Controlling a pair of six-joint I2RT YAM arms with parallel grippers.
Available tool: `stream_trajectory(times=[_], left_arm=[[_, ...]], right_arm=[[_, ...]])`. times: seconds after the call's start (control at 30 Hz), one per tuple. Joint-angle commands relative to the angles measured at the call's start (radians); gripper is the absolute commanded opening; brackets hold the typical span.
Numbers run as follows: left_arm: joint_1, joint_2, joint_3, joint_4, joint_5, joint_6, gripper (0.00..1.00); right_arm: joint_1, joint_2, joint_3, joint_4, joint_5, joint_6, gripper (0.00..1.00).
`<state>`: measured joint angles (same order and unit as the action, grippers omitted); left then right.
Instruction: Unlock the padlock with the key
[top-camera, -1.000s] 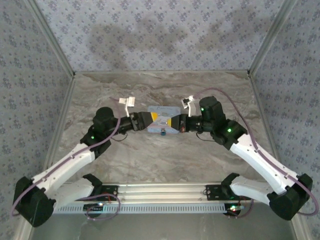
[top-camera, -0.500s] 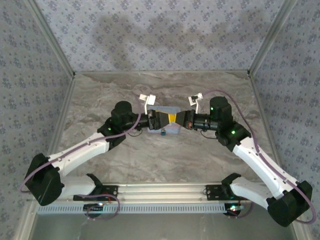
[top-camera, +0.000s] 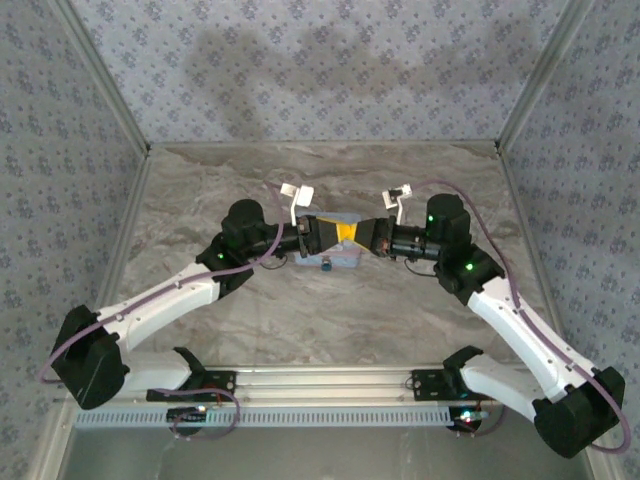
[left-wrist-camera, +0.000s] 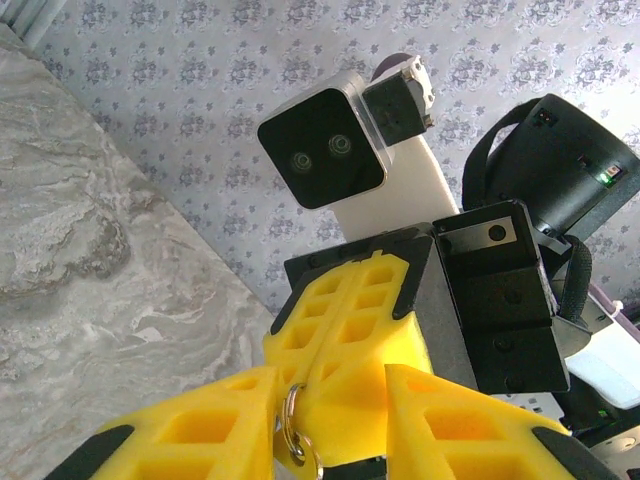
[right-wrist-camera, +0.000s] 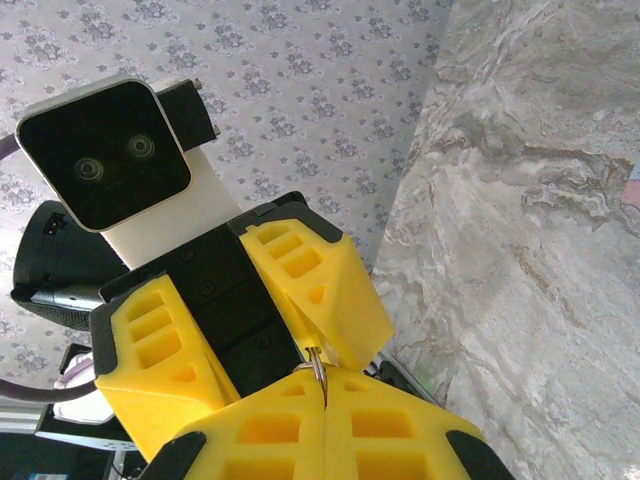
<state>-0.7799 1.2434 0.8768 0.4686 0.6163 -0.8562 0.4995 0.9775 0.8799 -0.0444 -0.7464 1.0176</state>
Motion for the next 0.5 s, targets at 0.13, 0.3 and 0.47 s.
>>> stream_trajectory(times=[0.13,0.3,0.47], left_arm=[[-0.011,-0.037,-0.021,-0.012,0.014,0.02,0.43],[-0.011,-0.051,-0.038,-0.008,0.004,0.02,0.56],[-0.011,-0.044,-0.038,0.0,0.011,0.016,0.55]], right_arm=[[-0.012,-0.014,-0.004,0.05,-0.006,0.032,0.0],[-0.013,-0.013,-0.007,0.065,-0.008,0.048,0.0],[-0.015,-0.016,-0.012,0.091,-0.013,0.07,0.0]])
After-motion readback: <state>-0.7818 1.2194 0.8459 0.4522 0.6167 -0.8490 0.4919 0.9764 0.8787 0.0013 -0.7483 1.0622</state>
